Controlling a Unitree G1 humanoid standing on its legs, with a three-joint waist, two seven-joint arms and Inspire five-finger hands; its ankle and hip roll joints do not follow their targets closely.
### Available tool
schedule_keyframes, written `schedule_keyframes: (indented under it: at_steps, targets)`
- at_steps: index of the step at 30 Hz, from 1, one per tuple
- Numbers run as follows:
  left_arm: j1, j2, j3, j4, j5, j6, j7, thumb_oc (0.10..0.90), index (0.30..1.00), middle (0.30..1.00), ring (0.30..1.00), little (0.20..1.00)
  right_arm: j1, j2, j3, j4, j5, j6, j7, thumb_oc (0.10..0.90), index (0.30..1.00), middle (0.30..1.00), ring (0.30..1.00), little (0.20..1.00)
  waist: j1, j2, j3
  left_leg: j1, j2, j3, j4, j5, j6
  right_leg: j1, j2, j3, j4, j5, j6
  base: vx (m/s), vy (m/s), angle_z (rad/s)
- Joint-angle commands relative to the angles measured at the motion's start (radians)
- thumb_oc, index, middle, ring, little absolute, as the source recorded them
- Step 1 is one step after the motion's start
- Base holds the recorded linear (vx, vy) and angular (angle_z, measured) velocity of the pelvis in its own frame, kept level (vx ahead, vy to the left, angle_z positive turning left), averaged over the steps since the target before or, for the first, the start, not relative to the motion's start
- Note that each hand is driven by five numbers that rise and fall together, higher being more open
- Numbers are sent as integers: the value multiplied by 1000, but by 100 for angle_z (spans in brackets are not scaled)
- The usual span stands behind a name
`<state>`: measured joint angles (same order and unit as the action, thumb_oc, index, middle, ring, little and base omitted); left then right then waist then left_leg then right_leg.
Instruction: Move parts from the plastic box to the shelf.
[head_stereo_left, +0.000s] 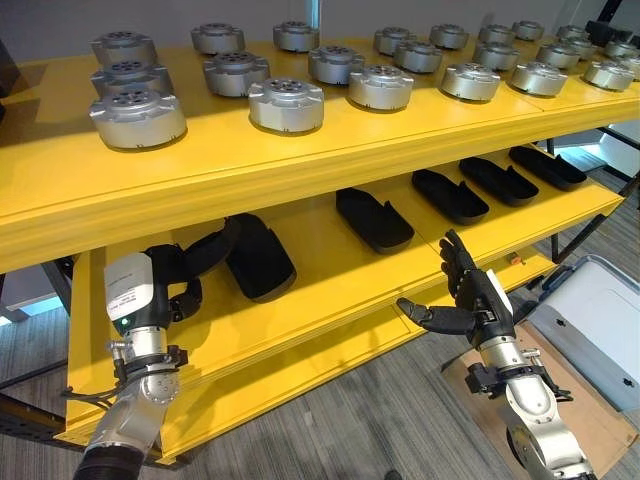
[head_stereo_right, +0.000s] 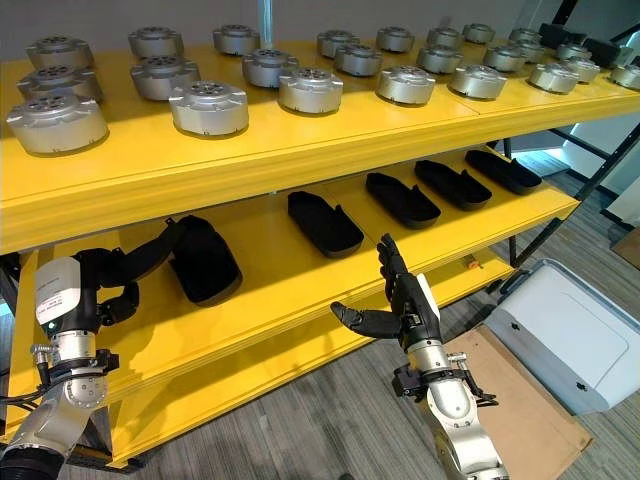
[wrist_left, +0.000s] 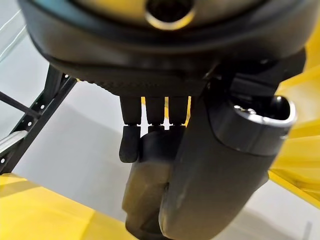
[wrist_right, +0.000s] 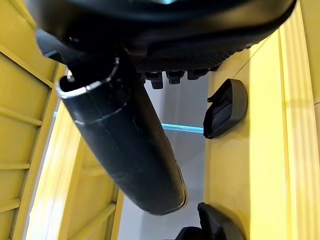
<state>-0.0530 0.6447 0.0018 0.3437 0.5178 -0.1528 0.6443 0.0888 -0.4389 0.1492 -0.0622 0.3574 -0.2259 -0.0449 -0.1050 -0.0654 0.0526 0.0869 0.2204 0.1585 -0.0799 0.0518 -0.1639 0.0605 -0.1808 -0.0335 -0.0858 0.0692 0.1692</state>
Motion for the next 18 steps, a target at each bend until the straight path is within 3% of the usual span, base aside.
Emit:
schedule_keyframes:
  at_steps: [1, 18]
  targets:
    - [-149, 102, 93, -26, 8, -33, 113, 400, 300, 300, 300, 300, -67, -32, -40, -36, 15, -118, -2, 900, 1000, 1000, 1000, 1000, 3, -2, -74, 42, 5, 6, -5, -58, 35, 22, -68, 20, 55, -47, 36, 0, 0, 0]
    - [-78, 73, 231, -23, -50, -11, 196, 400, 300, 300, 300, 300, -58, -32, -55, -44, 5, -112, -8, 900, 1000, 1000, 1000, 1000, 25, -7, -77, 39, 2, -8, -6, -59, 37, 33, -70, 0, 51, -50, 33, 0, 0, 0]
